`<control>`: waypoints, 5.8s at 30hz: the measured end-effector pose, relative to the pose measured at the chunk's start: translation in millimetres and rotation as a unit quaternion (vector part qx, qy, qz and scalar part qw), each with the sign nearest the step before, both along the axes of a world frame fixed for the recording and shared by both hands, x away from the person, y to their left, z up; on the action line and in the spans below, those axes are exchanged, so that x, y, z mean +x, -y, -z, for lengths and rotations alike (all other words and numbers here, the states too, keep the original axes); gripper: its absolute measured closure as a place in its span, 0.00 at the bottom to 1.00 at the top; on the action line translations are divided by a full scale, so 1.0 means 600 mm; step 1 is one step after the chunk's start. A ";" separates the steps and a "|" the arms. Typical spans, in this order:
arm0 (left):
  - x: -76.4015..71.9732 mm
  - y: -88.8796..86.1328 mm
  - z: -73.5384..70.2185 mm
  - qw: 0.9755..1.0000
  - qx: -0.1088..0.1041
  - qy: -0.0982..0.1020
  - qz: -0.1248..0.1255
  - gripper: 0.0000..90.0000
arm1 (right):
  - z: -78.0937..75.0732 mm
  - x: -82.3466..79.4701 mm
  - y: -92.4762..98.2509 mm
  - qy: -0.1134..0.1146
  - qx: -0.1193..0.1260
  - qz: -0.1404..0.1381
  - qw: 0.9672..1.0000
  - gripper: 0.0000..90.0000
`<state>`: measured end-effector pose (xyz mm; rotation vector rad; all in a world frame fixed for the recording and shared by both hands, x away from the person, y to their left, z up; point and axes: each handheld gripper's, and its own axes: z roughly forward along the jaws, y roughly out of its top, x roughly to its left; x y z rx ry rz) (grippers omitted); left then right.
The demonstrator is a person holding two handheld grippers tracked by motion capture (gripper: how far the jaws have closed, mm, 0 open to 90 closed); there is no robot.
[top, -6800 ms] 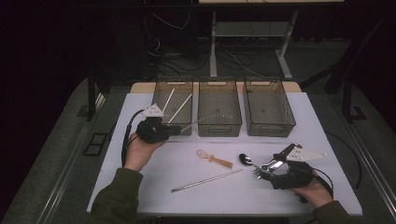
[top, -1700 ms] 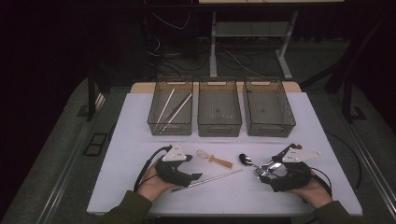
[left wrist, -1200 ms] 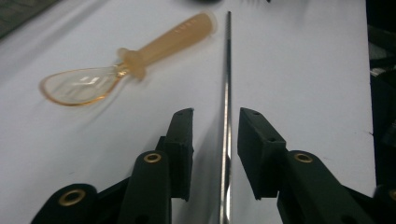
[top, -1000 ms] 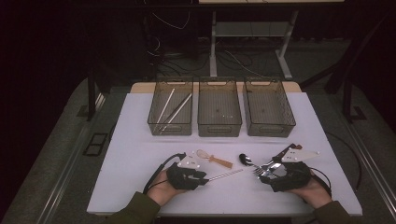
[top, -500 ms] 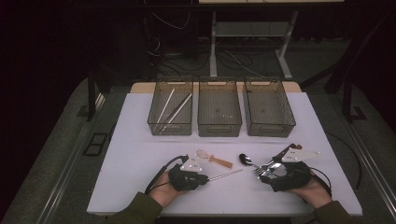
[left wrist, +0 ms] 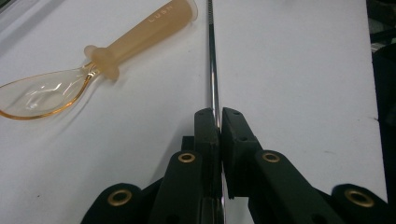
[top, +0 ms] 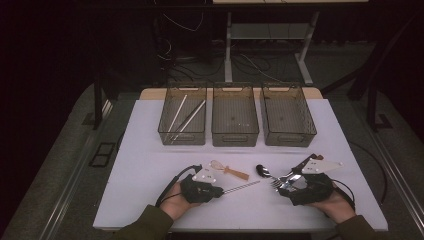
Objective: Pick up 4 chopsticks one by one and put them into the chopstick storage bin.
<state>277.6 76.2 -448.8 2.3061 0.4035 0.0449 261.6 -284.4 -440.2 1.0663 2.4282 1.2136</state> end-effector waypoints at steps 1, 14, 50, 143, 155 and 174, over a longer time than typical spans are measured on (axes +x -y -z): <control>0.000 0.000 -0.001 1.000 0.000 0.000 0.001 0.95 | 0.000 0.000 0.000 0.000 0.000 0.000 1.000 0.10; 0.006 -0.017 -0.018 0.999 -0.022 -0.018 -0.016 0.95 | -0.001 0.000 0.000 0.003 0.002 -0.001 1.000 0.10; 0.034 -0.080 -0.064 0.995 -0.040 -0.024 -0.086 0.95 | 0.001 -0.001 -0.001 0.007 0.004 0.000 1.000 0.10; 0.364 -0.141 -0.108 0.934 0.001 0.028 -0.356 0.87 | -0.004 -0.008 0.008 0.010 0.028 0.010 1.000 0.10; 0.357 -0.141 -0.111 0.939 -0.017 0.033 -0.342 0.70 | -0.004 -0.007 0.008 0.010 0.027 0.011 1.000 0.10; 0.293 -0.126 -0.146 0.963 -0.069 0.040 -0.257 0.46 | -0.002 -0.007 0.005 0.008 0.024 0.012 1.000 0.10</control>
